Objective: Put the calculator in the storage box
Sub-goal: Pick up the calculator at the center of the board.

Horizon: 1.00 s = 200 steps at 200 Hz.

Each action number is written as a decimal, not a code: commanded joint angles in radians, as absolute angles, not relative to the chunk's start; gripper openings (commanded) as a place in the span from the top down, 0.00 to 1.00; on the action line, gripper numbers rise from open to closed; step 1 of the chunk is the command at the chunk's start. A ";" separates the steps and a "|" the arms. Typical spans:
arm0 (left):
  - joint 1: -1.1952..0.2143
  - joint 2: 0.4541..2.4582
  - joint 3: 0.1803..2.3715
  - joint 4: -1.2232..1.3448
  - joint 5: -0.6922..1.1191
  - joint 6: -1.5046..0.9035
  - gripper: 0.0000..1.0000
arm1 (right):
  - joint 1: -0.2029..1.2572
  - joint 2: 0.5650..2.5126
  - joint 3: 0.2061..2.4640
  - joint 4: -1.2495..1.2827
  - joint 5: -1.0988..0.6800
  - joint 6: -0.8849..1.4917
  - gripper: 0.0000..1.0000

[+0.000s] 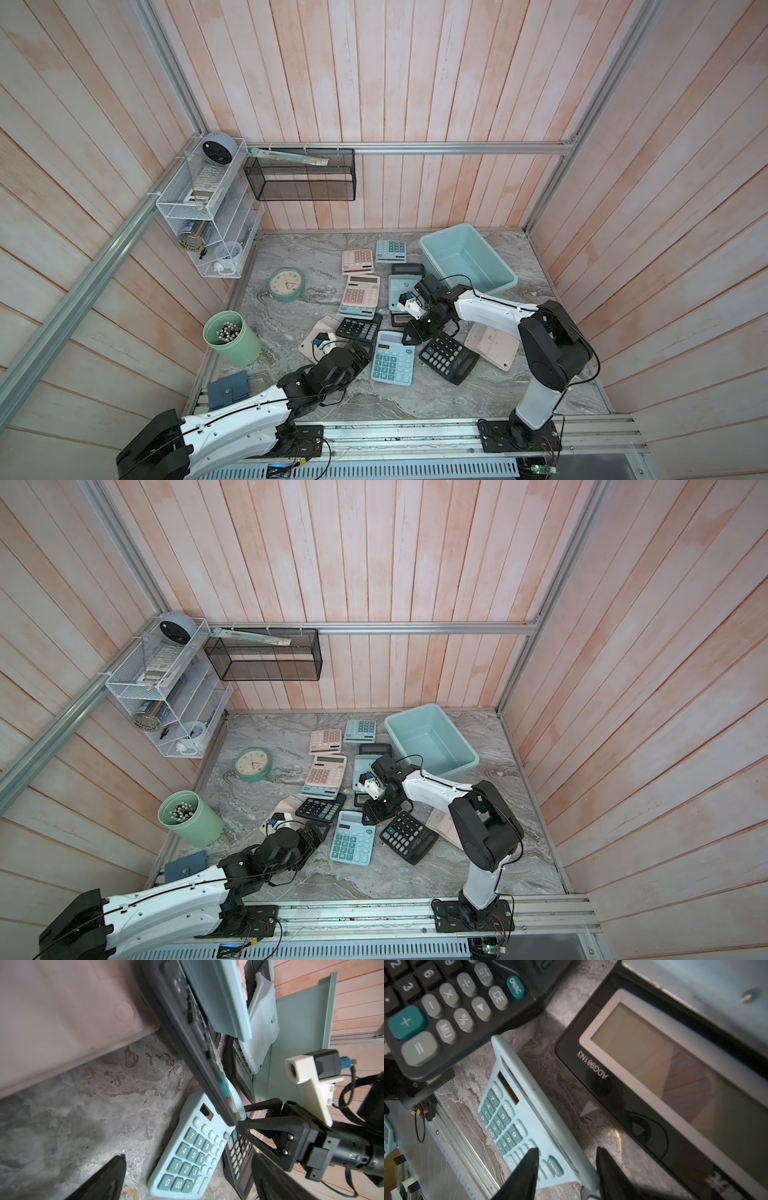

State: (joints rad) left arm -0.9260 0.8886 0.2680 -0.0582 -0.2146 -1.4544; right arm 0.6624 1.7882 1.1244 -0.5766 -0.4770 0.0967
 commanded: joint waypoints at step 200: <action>-0.879 0.766 0.325 -0.240 -0.240 -1.352 0.00 | 0.661 1.877 1.178 -0.573 -0.600 0.031 0.51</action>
State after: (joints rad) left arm -0.8890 0.7776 0.2977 -0.2192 -0.2218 -1.3773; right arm 0.6632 1.8645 1.1843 -0.5720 -0.5758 0.0502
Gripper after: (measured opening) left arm 0.999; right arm 0.482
